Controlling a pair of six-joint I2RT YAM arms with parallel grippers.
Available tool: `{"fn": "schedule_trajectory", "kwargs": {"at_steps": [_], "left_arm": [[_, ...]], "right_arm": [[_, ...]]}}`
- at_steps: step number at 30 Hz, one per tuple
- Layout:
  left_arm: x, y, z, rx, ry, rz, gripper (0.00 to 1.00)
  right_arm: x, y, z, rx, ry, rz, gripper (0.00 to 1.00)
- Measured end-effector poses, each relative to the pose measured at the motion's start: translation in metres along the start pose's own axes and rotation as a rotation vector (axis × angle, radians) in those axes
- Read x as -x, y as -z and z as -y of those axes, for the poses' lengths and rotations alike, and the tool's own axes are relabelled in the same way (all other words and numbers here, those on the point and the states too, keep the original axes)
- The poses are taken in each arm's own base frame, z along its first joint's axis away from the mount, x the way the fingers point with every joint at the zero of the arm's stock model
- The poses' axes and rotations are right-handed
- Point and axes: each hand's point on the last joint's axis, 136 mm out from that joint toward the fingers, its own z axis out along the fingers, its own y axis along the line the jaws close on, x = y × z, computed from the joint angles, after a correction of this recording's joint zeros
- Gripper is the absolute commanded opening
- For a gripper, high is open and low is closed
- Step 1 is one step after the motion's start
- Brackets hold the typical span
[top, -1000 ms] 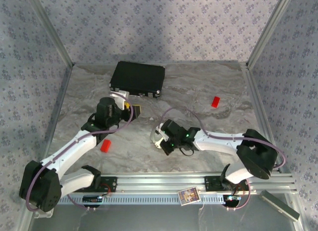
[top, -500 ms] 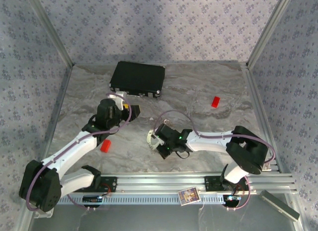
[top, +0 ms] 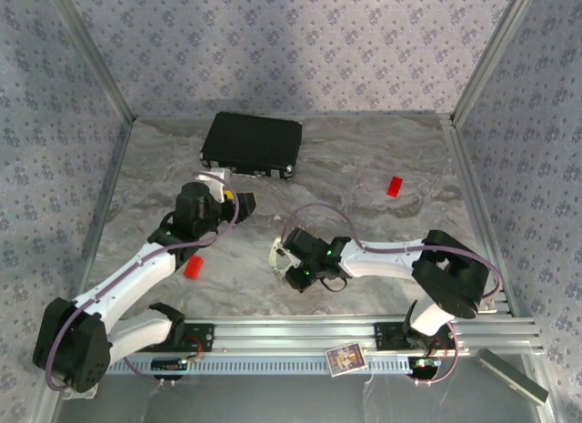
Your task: Put the keys on the keyring
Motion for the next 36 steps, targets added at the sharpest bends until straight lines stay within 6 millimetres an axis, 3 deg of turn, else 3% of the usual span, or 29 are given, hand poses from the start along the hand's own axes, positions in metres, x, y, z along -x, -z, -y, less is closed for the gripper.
{"fn": "schedule_trajectory", "kwargs": {"at_steps": [5, 16, 25, 32, 36], "left_arm": [[0.001, 0.002, 0.001, -0.003, -0.001, 0.006, 0.66], [0.008, 0.007, 0.003, -0.005, -0.011, 0.031, 0.66], [0.019, 0.020, 0.008, -0.011, -0.066, 0.077, 0.65], [0.017, 0.030, 0.022, -0.079, -0.226, 0.064, 0.44], [0.011, 0.032, 0.045, -0.202, -0.378, 0.015, 0.38]], "right_arm": [[-0.001, 0.001, 0.000, -0.004, -0.016, -0.008, 0.00], [0.004, 0.008, 0.008, -0.119, 0.065, 0.016, 0.00], [0.046, 0.055, -0.002, -0.175, 0.191, 0.267, 0.00], [0.061, 0.084, 0.000, -0.138, 0.261, 0.425, 0.00], [0.068, 0.101, 0.011, -0.087, 0.300, 0.483, 0.00]]}}
